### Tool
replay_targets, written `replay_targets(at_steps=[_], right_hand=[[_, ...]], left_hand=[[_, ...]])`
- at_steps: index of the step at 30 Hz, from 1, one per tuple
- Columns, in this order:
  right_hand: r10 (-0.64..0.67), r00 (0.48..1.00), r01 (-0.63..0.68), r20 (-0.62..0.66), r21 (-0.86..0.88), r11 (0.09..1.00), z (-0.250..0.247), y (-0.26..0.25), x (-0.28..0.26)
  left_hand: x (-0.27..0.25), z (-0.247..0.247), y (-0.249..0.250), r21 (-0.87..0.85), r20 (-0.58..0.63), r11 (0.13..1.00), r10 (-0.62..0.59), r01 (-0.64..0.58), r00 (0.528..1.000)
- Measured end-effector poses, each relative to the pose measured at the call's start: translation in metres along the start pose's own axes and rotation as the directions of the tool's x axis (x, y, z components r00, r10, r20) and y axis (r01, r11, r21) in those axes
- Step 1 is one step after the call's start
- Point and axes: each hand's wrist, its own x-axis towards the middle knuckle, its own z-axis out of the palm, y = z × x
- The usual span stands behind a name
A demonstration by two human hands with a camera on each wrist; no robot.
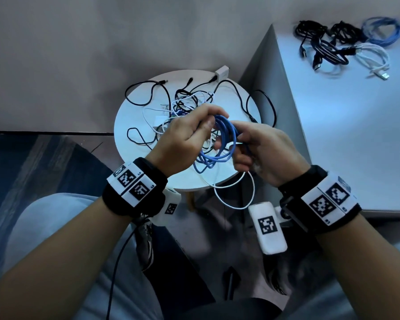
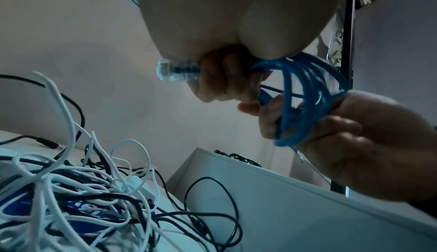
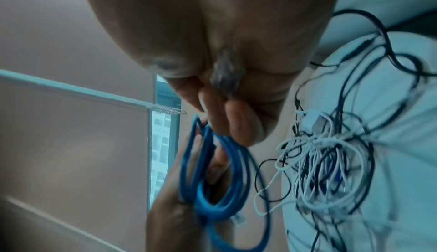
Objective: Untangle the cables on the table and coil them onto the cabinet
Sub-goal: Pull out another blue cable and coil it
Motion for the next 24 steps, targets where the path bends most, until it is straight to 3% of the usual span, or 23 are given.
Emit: replay_targets(at_steps=[2,4,6,10,14,16,19,21,24], right_hand=[[-0.12,0.993,0.112,-0.018,-0.239,0.964,-0.003,0.001,0.002],[-0.249,0.968,0.202,-0.032,-0.491,0.848,-0.007,0.007,0.005],[-0.339,0.936,0.21,-0.091,-0.629,0.748,-0.012,0.016,0.009],[-0.388,0.899,0.162,-0.204,-0.668,0.726,-0.012,0.029,0.014],[-0.568,0.788,0.216,-0.238,-0.757,0.617,-0.008,0.034,0.014],[-0.53,0.8,0.243,-0.281,-0.657,0.714,-0.004,0.034,0.015],[-0.263,0.919,0.212,-0.293,-0.195,0.958,0.006,0.03,0.012],[-0.112,0.961,0.125,-0.253,0.035,0.992,0.011,0.031,0.011],[-0.05,0.973,0.086,-0.226,0.155,0.984,0.01,0.033,0.014]], left_hand=[[0.002,-0.002,0.004,-0.116,-0.008,0.993,-0.029,0.027,1.0],[0.002,-0.002,0.006,-0.216,-0.01,0.975,-0.064,0.06,0.998],[0.003,-0.002,0.007,-0.311,-0.009,0.947,-0.09,0.083,0.996],[0.004,0.003,0.014,-0.51,0.054,0.85,-0.122,0.133,0.991],[0.0,0.008,0.019,-0.624,0.114,0.758,-0.153,0.19,0.982],[-0.001,0.009,0.02,-0.647,0.134,0.731,-0.171,0.217,0.976],[0.0,0.007,0.024,-0.598,0.097,0.772,-0.197,0.215,0.976],[0.0,0.004,0.022,-0.458,0.024,0.872,-0.183,0.174,0.983],[-0.003,0.001,0.013,-0.102,-0.049,0.992,-0.075,0.07,0.996]])
